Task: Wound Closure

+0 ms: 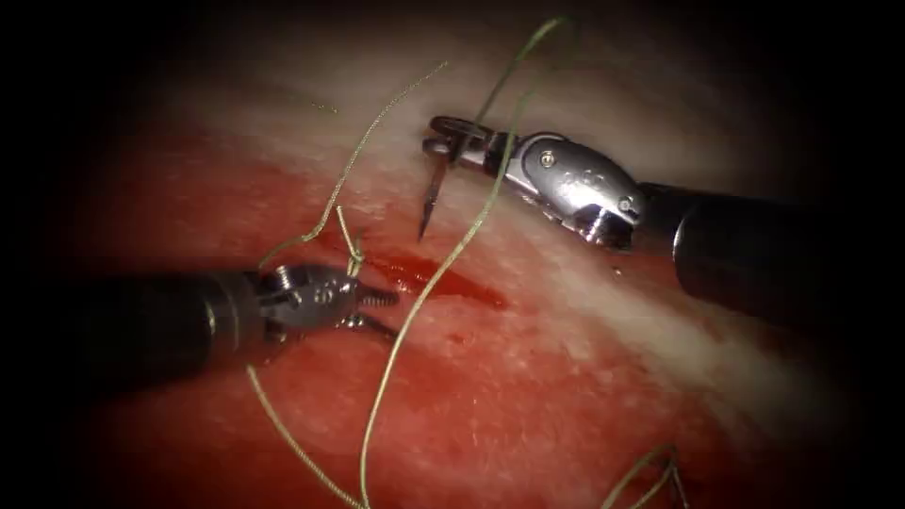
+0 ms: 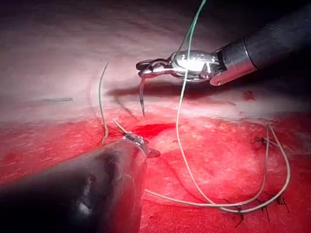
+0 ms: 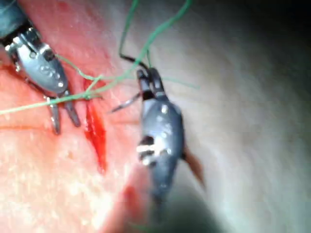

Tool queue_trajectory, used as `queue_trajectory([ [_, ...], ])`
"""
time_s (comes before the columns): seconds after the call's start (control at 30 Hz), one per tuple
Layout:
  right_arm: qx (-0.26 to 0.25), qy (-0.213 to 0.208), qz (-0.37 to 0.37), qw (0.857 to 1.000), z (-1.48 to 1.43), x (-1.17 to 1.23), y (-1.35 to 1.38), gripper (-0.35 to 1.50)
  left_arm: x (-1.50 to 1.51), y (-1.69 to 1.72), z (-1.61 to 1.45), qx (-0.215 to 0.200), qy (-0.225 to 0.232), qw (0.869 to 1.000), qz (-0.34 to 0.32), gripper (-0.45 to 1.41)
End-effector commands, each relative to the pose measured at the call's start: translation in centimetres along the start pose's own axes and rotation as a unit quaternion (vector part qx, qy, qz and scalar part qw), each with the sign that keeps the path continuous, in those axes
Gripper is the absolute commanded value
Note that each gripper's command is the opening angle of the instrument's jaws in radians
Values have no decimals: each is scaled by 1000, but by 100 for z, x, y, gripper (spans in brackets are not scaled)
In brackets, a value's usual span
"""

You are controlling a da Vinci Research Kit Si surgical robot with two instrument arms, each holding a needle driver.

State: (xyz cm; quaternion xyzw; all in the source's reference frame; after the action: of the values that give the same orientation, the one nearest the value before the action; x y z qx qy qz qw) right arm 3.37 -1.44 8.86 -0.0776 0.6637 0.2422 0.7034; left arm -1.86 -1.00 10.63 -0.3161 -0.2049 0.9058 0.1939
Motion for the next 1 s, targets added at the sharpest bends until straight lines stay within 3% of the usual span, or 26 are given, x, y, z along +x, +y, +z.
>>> queue_trajectory([
  [0.03, 0, 6, -2, 1000, 10, -7, -1, -35, 0, -2, 9, 0, 0, 1000, 1, 10],
  [1.0, 3, 27, -74, 997, 16, -25, -23, -35, 0, -1, 9, -3, -3, 1000, -2, 12],
])
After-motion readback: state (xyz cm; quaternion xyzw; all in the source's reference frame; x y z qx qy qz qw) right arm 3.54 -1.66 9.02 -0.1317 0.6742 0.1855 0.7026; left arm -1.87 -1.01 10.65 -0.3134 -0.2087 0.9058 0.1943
